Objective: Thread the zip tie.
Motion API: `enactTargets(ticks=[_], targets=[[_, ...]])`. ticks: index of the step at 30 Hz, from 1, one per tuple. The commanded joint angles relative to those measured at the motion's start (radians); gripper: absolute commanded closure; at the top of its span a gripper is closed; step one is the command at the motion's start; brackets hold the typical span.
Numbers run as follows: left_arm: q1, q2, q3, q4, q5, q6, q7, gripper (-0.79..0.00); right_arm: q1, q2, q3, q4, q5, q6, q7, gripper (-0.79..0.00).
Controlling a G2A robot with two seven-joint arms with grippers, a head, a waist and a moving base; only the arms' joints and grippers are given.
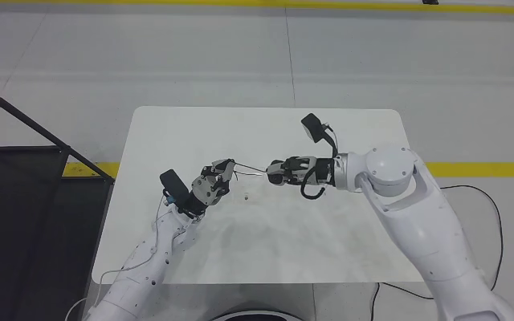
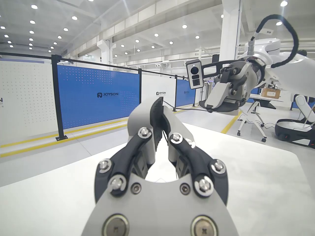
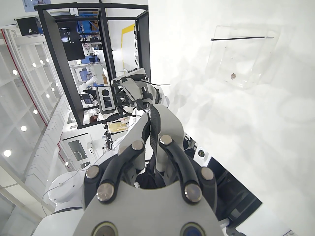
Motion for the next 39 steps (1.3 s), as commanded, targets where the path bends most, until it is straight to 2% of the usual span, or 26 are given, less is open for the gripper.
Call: enactTargets(ticks=[1,16,39], targets=[[0.000,0.000,0.000,0.000,0.000,0.000,0.000,0.000,0.001,0.000,-0.001,0.001,0.001,0.001,-0.001,0.000],[0.000,0.000,0.000,0.000,0.000,0.000,0.000,0.000,-0.020,0.008,0.012,-0.020,-0.001,-0.016,0.000,0.000],[0.000,0.000,0.000,0.000,0.000,0.000,0.000,0.000,0.011,0.004,-0.012,0.005,0.013,-0.001,-0.003,0.000]])
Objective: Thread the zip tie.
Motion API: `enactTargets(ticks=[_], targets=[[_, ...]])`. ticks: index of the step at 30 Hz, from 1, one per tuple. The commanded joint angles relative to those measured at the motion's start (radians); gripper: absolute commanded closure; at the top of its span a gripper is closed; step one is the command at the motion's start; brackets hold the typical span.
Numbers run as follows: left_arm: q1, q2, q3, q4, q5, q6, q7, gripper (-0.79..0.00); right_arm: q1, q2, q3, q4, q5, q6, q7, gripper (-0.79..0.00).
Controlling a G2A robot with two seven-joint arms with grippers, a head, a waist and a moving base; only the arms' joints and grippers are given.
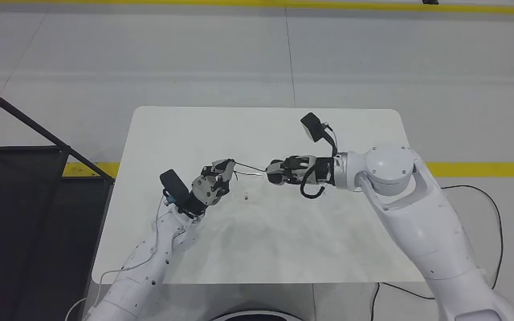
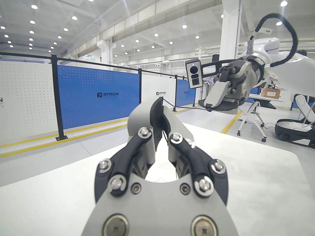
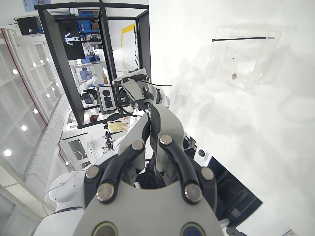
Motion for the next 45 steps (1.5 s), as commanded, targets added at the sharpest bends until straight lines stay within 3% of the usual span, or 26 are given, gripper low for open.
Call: enactTargets(ticks=[1,45], targets=[[0.000,0.000,0.000,0.000,0.000,0.000,0.000,0.000,0.001,0.000,-0.001,0.000,0.003,0.001,-0.001,0.000],[0.000,0.000,0.000,0.000,0.000,0.000,0.000,0.000,0.008,-0.020,0.017,0.072,0.222,-0.117,-0.025,0.000]])
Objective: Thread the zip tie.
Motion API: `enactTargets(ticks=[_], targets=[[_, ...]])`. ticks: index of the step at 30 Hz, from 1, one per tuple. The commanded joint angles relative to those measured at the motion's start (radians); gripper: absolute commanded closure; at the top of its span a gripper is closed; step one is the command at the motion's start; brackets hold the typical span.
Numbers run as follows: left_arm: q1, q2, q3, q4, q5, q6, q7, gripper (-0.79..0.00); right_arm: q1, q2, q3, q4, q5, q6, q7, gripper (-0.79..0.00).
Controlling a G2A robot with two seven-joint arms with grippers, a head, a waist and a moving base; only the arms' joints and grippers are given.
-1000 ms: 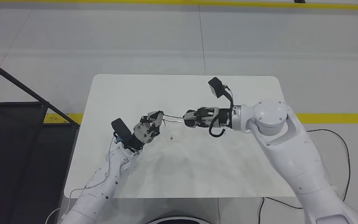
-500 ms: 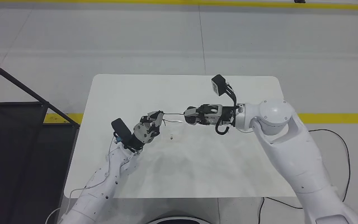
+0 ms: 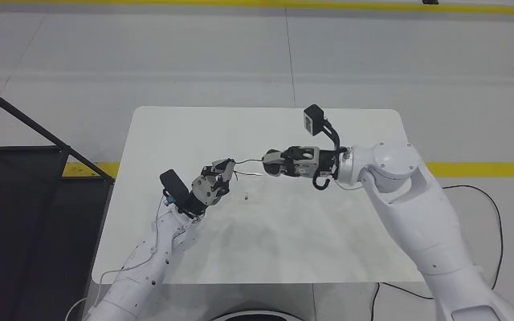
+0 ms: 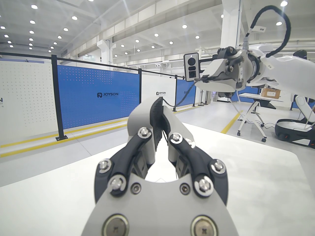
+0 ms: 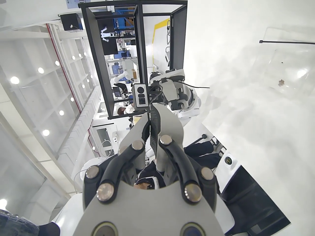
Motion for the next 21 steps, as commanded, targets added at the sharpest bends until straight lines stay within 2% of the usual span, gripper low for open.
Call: enactTargets(ticks=[1,13,21], targets=[[0.000,0.000,0.000,0.000,0.000,0.000,0.000,0.000,0.001,-0.001,-0.001,0.004,0.007,-0.006,-0.001,0.000],[0.000,0.000,0.000,0.000,0.000,0.000,0.000,0.000,0.002,-0.007,0.002,0.027,0.051,-0.040,0.003,0.000],[0.000,0.000,0.000,0.000,0.000,0.000,0.000,0.000,0.026,-0.009,-0.027,0.026,-0.008,0.007,0.005,0.000]])
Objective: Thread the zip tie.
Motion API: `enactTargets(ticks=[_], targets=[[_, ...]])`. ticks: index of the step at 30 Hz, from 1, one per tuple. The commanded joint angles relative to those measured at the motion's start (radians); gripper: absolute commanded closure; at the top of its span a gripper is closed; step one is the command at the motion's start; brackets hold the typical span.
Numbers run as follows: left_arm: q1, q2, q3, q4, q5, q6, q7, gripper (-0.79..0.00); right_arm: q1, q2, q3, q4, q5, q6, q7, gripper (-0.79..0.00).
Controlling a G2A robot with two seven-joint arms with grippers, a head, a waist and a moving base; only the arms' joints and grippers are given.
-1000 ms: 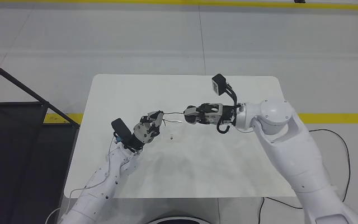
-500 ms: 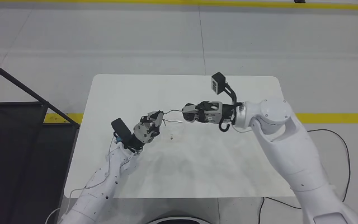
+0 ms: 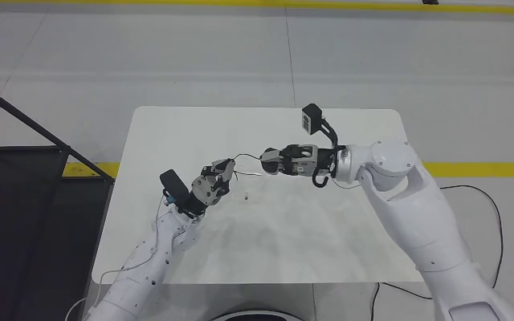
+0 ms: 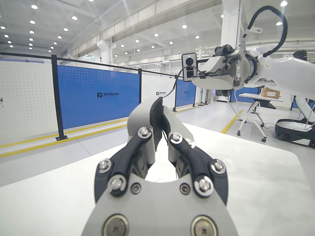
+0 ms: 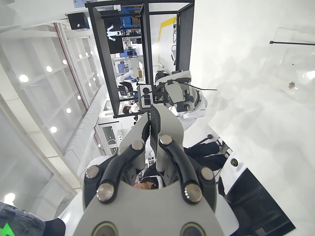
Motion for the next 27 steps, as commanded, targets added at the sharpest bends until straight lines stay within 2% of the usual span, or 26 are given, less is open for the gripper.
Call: enactTargets(ticks=[1,18,27], targets=[[0.000,0.000,0.000,0.000,0.000,0.000,0.000,0.000,0.007,0.000,-0.010,-0.003,-0.027,0.016,0.000,0.000],[0.000,0.000,0.000,0.000,0.000,0.000,0.000,0.000,0.067,-0.007,-0.108,-0.020,-0.213,0.151,-0.014,0.000],[0.000,0.000,0.000,0.000,0.000,0.000,0.000,0.000,0.082,-0.012,-0.133,-0.018,-0.251,0.165,-0.018,0.000]])
